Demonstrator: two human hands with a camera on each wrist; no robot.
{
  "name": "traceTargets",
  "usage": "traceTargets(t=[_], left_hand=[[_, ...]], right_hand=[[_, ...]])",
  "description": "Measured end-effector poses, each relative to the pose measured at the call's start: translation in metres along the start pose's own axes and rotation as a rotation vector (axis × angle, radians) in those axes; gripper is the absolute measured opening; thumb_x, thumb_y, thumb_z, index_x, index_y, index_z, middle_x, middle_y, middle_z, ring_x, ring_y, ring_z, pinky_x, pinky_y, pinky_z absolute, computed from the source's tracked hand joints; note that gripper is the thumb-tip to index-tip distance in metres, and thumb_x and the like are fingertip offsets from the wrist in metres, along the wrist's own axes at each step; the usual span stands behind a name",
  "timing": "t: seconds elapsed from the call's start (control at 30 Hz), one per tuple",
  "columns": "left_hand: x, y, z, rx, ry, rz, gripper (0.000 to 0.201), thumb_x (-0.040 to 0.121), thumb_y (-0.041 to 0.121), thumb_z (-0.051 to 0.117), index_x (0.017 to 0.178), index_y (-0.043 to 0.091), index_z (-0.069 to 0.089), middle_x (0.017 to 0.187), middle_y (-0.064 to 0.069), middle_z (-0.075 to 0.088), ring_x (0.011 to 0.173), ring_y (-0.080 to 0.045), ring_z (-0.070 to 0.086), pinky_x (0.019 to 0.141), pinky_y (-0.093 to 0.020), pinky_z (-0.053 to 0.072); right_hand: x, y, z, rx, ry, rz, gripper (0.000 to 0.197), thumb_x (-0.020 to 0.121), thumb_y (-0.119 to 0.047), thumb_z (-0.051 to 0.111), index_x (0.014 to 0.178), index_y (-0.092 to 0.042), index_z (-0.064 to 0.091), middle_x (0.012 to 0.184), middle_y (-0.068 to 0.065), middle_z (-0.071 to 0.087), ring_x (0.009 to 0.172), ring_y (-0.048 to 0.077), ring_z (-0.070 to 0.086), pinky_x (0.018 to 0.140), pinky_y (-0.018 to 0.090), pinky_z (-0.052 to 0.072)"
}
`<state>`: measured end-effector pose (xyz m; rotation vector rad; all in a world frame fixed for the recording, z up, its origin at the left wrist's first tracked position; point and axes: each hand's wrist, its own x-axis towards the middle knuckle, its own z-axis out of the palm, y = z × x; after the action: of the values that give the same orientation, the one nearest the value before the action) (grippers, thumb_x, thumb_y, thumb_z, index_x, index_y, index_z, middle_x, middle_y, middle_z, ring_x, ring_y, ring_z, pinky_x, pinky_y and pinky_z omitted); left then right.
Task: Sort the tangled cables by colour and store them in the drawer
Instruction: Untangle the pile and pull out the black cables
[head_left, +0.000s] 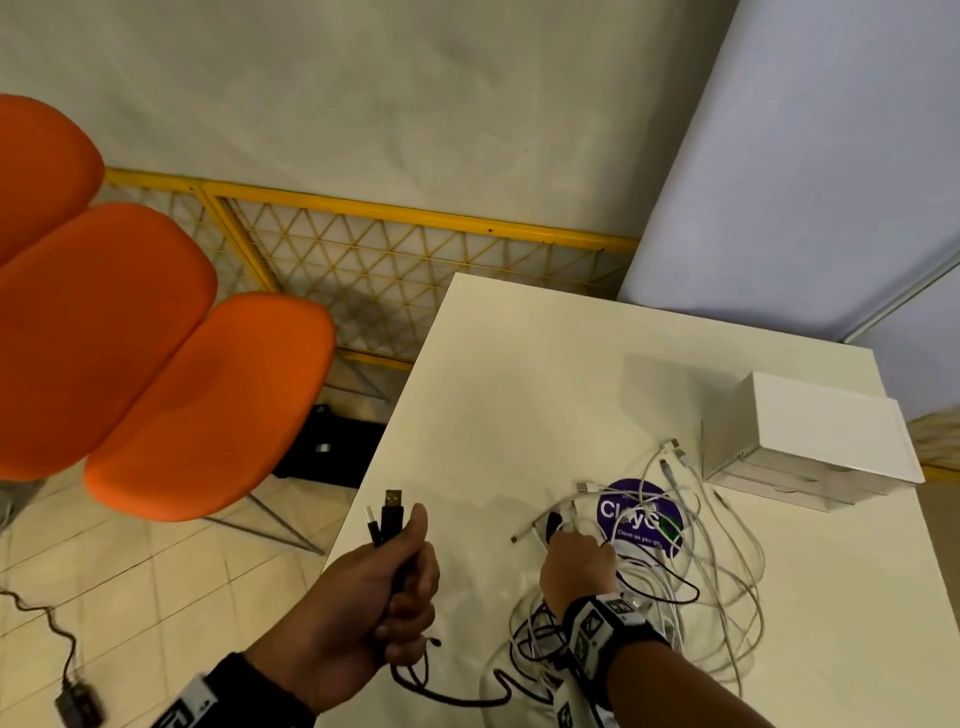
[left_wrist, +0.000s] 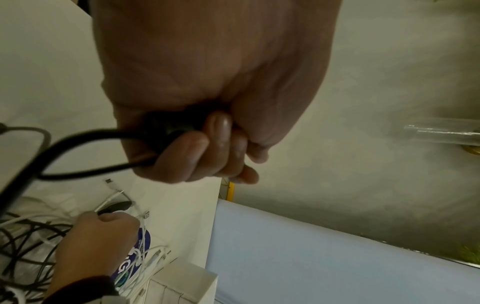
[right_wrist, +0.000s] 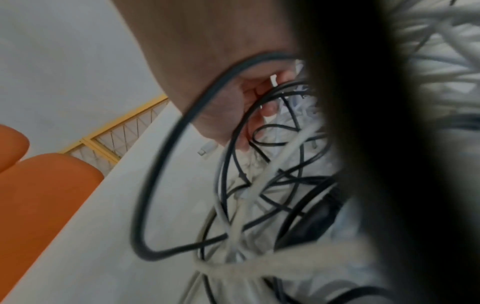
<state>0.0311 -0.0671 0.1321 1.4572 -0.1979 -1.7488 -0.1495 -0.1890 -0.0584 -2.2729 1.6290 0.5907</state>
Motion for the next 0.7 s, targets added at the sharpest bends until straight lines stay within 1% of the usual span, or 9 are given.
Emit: traceTargets(t=[0.1,0.2,0.27,0.3,0.33,0.47,0.53,0.6,0.7], left_hand=[[0.002,-0.001,0.002,0.005,-0.006,0.006,0.055,0.087,0.056,0.058,0.066,0.006,0.051,0.063,-0.007,0.015,0.05,-0.016,0.012,0.047,-0.026,0.02],[0.009,-0.006,0.005,0.003,0.004,0.002,0.053,0.09,0.054,0.057,0.07,0.005,0.059,0.063,-0.006,0.016,0.05,-0.015,0.013,0.048,-0.026,0.02],[0.016,-0.01,0.011,0.004,0.01,-0.011,0.051,0.091,0.052,0.058,0.075,0.004,0.064,0.063,-0.005,0.019,0.049,-0.014,0.015,0.048,-0.026,0.019],[0.021,-0.012,0.015,0.006,0.014,-0.02,0.049,0.091,0.051,0.059,0.078,0.004,0.066,0.062,-0.004,0.019,0.049,-0.014,0.015,0.048,-0.026,0.019],[0.025,-0.014,0.02,0.006,0.015,-0.027,0.046,0.09,0.049,0.061,0.082,0.003,0.067,0.062,-0.002,0.019,0.048,-0.013,0.015,0.047,-0.026,0.018],[0.045,-0.022,0.05,0.036,0.004,0.044,0.034,0.087,0.032,0.07,0.101,0.002,0.063,0.061,0.002,0.02,0.047,-0.011,0.018,0.044,-0.024,0.02],[0.05,-0.025,0.069,0.052,0.0,0.108,0.03,0.078,0.03,0.077,0.096,0.009,0.065,0.062,0.003,0.023,0.049,-0.011,0.02,0.047,-0.025,0.019],[0.051,-0.026,0.087,0.096,-0.022,0.17,0.022,0.075,0.033,0.08,0.088,0.016,0.074,0.063,0.003,0.028,0.051,-0.011,0.022,0.049,-0.027,0.02],[0.045,-0.025,0.109,0.195,-0.053,0.24,0.02,0.089,0.034,0.071,0.079,0.016,0.072,0.058,0.005,0.042,0.05,-0.011,0.027,0.05,-0.028,0.025]], right_hand=[[-0.002,0.007,0.002,0.15,0.048,0.029,0.023,0.098,-0.026,0.04,0.116,-0.022,0.054,0.114,-0.003,0.065,0.106,0.017,0.061,0.096,0.035,0.041],[-0.011,0.016,-0.003,0.497,0.113,0.023,0.008,0.097,-0.031,0.049,0.093,-0.026,0.054,0.086,-0.007,0.068,0.084,0.016,0.064,0.089,0.036,0.047],[-0.024,0.024,-0.016,0.849,0.111,-0.015,0.014,0.095,-0.025,0.057,0.082,-0.023,0.054,0.074,-0.003,0.068,0.066,0.013,0.061,0.07,0.034,0.053],[-0.033,0.028,-0.026,0.982,0.1,-0.053,0.015,0.095,-0.022,0.058,0.08,-0.021,0.056,0.073,0.0,0.069,0.059,0.011,0.057,0.06,0.029,0.051],[-0.042,0.031,-0.036,1.071,0.102,-0.094,0.015,0.095,-0.02,0.059,0.08,-0.02,0.058,0.074,0.002,0.07,0.058,0.01,0.055,0.055,0.025,0.047],[-0.073,0.043,-0.072,1.184,0.204,-0.207,0.011,0.093,-0.019,0.065,0.083,-0.017,0.063,0.074,-0.001,0.072,0.071,0.01,0.065,0.065,0.017,0.048],[-0.088,0.047,-0.086,1.197,0.238,-0.252,0.012,0.092,-0.018,0.066,0.081,-0.018,0.064,0.073,-0.003,0.072,0.072,0.009,0.066,0.067,0.015,0.047],[-0.103,0.049,-0.099,1.193,0.264,-0.299,0.014,0.091,-0.016,0.067,0.078,-0.02,0.064,0.073,-0.005,0.072,0.073,0.009,0.066,0.068,0.015,0.046],[-0.124,0.052,-0.111,1.185,0.297,-0.348,0.017,0.089,-0.01,0.068,0.076,-0.02,0.064,0.072,-0.006,0.07,0.069,0.008,0.065,0.065,0.016,0.047]])
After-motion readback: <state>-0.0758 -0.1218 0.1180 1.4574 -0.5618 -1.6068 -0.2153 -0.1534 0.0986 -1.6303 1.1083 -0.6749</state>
